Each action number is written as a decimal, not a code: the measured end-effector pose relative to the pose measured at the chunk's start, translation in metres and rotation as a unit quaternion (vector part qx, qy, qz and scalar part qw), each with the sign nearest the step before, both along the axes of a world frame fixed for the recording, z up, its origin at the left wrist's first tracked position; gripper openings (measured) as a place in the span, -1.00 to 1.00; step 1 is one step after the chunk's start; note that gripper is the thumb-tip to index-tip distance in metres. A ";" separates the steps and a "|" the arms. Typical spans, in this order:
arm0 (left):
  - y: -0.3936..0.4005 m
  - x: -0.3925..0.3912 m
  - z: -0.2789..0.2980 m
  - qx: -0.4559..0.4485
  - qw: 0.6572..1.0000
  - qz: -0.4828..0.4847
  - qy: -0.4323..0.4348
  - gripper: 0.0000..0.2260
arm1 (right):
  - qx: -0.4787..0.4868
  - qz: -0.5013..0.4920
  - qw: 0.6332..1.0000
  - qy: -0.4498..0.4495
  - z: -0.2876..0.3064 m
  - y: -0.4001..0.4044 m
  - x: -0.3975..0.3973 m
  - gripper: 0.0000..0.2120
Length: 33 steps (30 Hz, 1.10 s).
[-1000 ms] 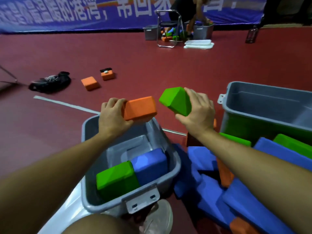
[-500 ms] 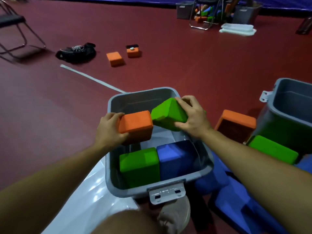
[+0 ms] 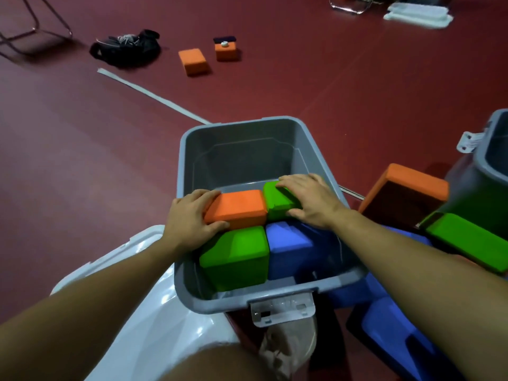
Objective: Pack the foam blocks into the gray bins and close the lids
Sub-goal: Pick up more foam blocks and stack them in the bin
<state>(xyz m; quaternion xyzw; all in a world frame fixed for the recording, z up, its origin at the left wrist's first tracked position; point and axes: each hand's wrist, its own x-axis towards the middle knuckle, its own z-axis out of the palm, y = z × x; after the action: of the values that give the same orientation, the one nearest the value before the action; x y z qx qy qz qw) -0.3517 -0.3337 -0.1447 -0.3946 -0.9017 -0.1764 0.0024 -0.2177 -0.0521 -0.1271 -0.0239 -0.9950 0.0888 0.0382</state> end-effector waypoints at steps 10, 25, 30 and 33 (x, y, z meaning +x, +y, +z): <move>0.003 0.000 -0.006 -0.068 0.996 -0.013 0.061 -0.28 | 0.021 -0.013 0.998 -0.050 -0.018 -0.003 0.006 -0.37; 0.009 0.005 -0.003 -0.162 0.982 -0.022 0.100 -0.48 | 0.040 -0.007 0.997 -0.070 -0.027 -0.012 0.008 -0.39; 0.008 0.005 -0.005 -0.161 0.980 -0.041 0.113 -0.37 | 0.001 -0.003 0.997 -0.075 -0.038 -0.008 0.017 -0.38; 0.009 0.006 -0.005 -0.169 0.977 -0.045 0.119 -0.29 | -0.005 0.001 0.998 -0.070 -0.041 -0.006 0.020 -0.30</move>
<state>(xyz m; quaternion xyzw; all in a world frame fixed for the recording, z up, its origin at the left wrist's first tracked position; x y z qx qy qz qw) -0.3453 -0.3246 -0.1494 -0.4479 -0.8930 0.0271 0.0346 -0.1982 -0.0584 -0.1682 -0.0289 -0.9949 0.0916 -0.0320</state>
